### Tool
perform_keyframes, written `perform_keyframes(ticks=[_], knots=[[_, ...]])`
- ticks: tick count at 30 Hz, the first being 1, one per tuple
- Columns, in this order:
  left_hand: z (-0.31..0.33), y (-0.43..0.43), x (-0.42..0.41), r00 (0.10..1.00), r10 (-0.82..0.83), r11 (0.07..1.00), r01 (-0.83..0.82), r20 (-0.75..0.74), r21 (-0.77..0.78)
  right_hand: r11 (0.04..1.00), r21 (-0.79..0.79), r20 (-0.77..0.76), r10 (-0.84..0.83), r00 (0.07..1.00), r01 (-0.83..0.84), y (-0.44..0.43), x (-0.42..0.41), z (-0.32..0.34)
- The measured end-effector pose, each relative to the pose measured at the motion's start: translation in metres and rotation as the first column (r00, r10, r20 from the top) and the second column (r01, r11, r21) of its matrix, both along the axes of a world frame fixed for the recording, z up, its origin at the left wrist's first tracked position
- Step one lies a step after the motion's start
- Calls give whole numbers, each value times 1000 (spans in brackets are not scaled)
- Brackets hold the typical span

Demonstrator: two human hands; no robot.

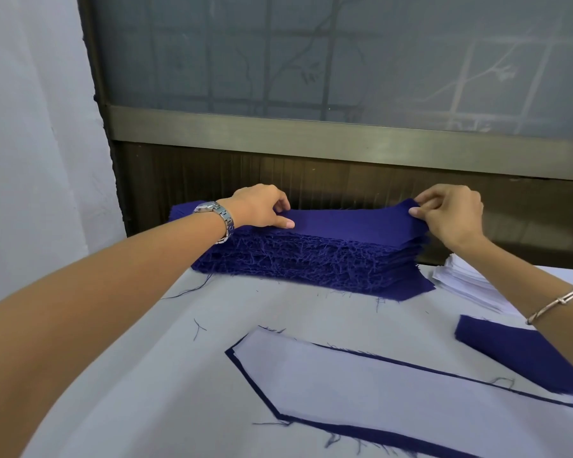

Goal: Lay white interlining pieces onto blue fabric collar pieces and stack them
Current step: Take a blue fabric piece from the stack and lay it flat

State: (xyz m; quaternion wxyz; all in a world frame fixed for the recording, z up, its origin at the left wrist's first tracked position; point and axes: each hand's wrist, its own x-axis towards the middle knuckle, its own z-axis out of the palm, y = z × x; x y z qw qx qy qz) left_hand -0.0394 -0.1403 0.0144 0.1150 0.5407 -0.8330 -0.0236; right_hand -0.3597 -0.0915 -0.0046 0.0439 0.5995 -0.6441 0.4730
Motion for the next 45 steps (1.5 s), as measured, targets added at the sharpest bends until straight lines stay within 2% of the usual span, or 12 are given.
perform_keyframes(ticks=[5,12,16,21,26,31,35,37,40,43,45], knots=[[7,-3,-3,999,3,999,-4,36,36,999,-1,-9,46,999,-46,-3,-5,-6],[8,-8,-6,1000,-15,999,14,9,45,994,-73,5,83,997,-82,-2,-12,-13],[7,-15,-4,997,-47,995,52,-56,88,980,-132,131,165,978,-148,3,-17,-14],[1,-18,2,997,-60,994,55,-53,-90,954,-162,211,284,935,-253,16,-21,-17],[0,-14,25,998,21,934,1,56,-357,945,-167,210,313,926,-282,21,-23,-18],[0,-6,71,977,110,914,-27,183,-406,938,-172,190,330,925,-300,23,-24,-16],[4,0,111,961,183,886,-69,207,-459,936,-177,193,335,922,-303,26,-25,-12],[8,3,130,966,190,875,-85,176,-477,934,-181,196,342,919,-309,28,-26,-11],[18,9,149,984,173,861,-133,37,-491,932,-201,209,342,916,-302,32,-28,-6],[30,19,158,968,113,906,-193,-224,-376,929,-210,217,347,912,-304,44,-32,3],[35,28,158,907,56,931,-199,-418,-306,928,-206,268,359,894,-310,57,-35,12]])
